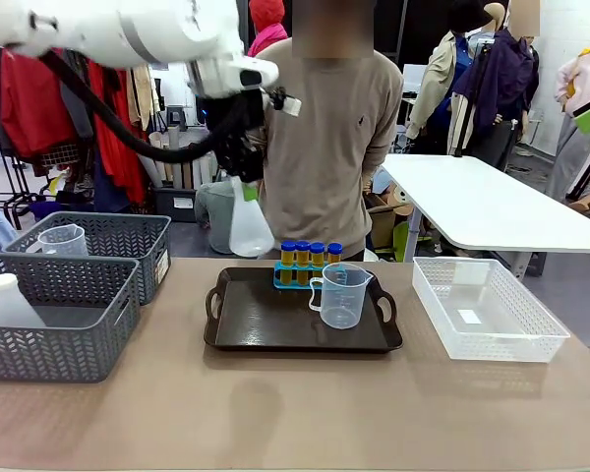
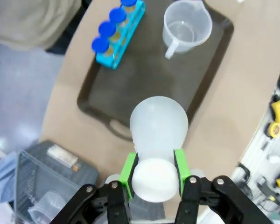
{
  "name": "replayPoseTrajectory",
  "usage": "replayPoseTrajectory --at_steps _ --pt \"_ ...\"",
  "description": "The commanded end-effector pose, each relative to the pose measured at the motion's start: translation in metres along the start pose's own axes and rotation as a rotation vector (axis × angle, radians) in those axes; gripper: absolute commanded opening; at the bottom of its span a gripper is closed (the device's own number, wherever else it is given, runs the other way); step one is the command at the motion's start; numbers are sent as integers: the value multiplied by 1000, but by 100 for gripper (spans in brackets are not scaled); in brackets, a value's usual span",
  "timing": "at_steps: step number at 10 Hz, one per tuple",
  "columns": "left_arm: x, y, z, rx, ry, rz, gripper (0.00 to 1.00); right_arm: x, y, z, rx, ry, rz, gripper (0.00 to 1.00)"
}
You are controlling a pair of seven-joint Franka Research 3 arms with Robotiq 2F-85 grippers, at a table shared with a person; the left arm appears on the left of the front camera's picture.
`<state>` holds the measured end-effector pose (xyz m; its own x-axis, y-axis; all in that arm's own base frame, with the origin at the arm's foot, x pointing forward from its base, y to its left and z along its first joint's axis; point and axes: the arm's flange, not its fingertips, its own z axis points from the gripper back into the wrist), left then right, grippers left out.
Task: Prepare the laboratory tools.
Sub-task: Pick up one Small flask and place it on the Handle tray.
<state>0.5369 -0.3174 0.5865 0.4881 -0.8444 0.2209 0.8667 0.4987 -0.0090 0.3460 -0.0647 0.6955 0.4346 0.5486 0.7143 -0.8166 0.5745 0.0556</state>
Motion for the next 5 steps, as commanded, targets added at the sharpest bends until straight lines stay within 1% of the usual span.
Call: replayPoseTrajectory --at_steps 1,3,4,5 --pt "10 2 -36 8 -10 -90 0 1 -1 0 21 -30 19 100" --pt "24 9 -74 -23 35 -153 0 1 -1 0 21 -30 19 100" --pt "30 10 -91 -45 66 -161 0 1 -1 0 21 -30 19 100" --pt "33 14 -105 -11 107 -170 0 1 -1 0 21 -30 19 100"
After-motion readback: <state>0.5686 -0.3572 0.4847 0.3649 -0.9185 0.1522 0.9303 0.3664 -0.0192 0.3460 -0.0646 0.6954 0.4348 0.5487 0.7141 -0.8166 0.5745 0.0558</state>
